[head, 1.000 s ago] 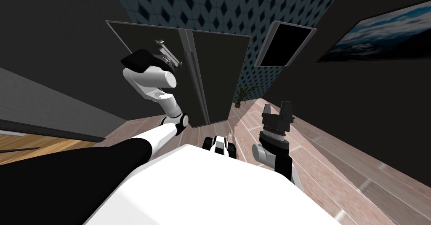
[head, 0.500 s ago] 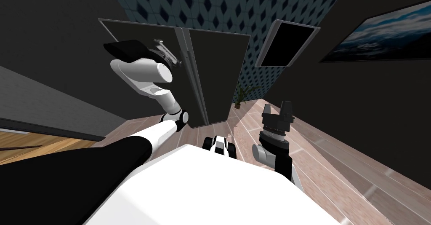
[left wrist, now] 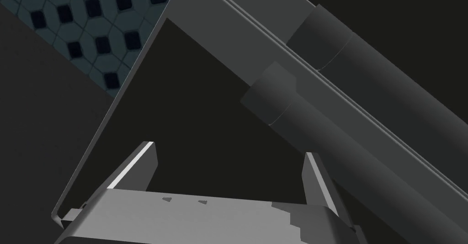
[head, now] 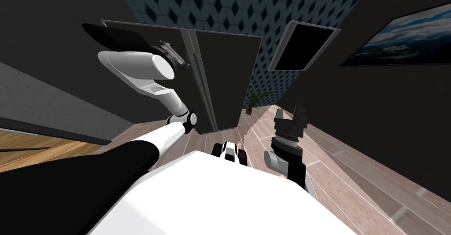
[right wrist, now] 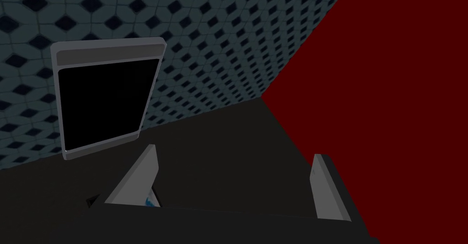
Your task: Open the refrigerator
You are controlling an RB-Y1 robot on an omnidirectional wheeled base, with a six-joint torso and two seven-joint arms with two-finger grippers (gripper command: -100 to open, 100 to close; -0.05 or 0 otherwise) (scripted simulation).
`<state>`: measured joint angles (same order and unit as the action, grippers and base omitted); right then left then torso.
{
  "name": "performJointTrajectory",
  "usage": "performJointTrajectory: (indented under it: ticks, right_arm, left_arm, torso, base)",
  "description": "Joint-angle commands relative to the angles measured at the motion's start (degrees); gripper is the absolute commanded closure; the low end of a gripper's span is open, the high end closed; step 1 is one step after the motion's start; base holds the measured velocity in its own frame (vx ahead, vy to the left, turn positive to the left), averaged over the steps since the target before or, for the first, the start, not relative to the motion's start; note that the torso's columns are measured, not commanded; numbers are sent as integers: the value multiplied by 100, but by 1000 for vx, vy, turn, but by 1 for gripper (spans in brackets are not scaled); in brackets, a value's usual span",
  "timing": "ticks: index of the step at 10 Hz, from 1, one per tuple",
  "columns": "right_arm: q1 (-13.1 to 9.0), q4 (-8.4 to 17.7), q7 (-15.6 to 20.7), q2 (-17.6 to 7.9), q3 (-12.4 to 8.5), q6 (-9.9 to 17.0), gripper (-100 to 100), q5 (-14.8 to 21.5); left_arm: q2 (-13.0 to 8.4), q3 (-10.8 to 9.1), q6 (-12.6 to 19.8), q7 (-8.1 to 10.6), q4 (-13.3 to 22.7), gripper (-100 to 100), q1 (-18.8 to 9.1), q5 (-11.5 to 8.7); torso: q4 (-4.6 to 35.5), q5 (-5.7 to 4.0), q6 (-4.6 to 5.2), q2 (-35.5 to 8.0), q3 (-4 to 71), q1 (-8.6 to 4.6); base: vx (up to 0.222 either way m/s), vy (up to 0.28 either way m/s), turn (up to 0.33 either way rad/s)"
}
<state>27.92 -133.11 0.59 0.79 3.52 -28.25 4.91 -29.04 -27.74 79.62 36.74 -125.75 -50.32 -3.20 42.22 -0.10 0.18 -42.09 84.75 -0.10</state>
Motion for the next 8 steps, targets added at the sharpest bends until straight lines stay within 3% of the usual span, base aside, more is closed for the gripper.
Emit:
performJointTrajectory:
  ticks: [1, 8]
  right_arm:
    - [0, 0, 0, 0, 0, 0, 0, 0]
    - [0, 0, 0, 0, 0, 0, 0, 0]
  left_arm:
    - [-75, -60, 450, 89, 97, -100, -220, -120]
    - [-347, -280, 1540, 336, 390, -100, -849, -503]
  torso:
    - [-1, -5, 3, 8, 7, -10]
    - [-28, -11, 29, 50, 37, -31]
  base:
    - [52, -48, 32]
    - [60, -52, 39]
